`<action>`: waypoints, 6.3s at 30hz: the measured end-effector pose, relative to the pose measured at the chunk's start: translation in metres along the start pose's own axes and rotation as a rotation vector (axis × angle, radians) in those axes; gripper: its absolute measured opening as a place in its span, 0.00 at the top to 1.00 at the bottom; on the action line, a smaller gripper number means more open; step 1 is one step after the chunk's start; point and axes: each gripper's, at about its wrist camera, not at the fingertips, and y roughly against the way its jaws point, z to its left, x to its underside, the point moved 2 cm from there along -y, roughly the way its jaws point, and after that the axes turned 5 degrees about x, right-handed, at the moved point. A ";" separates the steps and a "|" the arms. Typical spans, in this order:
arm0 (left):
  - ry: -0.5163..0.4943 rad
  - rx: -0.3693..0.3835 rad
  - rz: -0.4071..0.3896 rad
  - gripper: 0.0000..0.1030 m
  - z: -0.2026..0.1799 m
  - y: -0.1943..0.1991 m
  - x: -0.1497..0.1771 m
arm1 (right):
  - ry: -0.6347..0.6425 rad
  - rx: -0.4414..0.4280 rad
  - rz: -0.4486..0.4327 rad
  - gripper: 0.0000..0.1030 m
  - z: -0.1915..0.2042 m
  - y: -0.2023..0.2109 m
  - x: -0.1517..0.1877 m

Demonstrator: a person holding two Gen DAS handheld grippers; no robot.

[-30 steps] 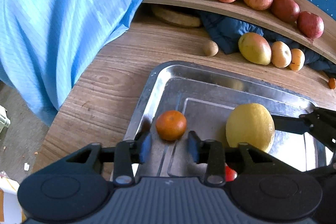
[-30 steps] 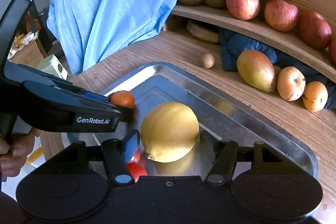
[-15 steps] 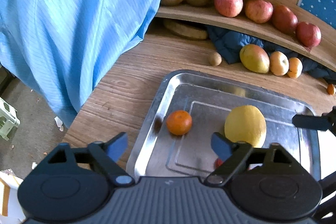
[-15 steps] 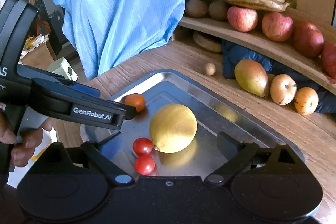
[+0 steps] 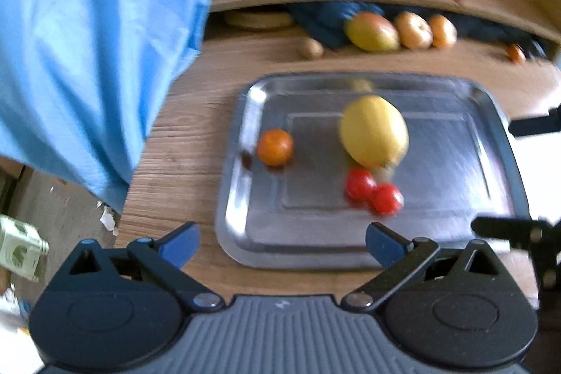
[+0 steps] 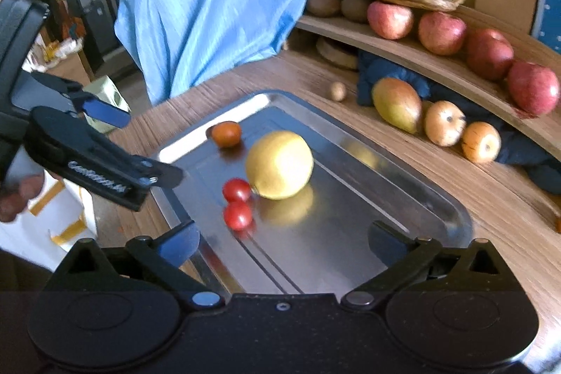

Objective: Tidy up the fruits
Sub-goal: 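Open both grippers to drop the orange and lemon into the tray, then move both open grippers from the tray toward the fruit under the shelf, then close the left gripper on a kiwi while the right gripper grasps the mango, then carry the kiwi with the left gripper while the right gripper carries the mango over the tray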

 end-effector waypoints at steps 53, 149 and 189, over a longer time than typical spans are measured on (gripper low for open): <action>-0.089 0.079 -0.044 0.01 0.027 -0.043 -0.121 | -0.294 0.313 0.001 0.01 -0.057 -0.019 -0.037; -0.080 0.274 -0.039 0.72 0.020 -0.155 -0.195 | 0.230 0.432 0.067 0.46 -0.050 -0.153 -0.119; -0.092 0.301 -0.111 0.72 0.001 -0.100 -0.158 | 0.150 0.487 -0.003 0.47 -0.019 -0.080 -0.102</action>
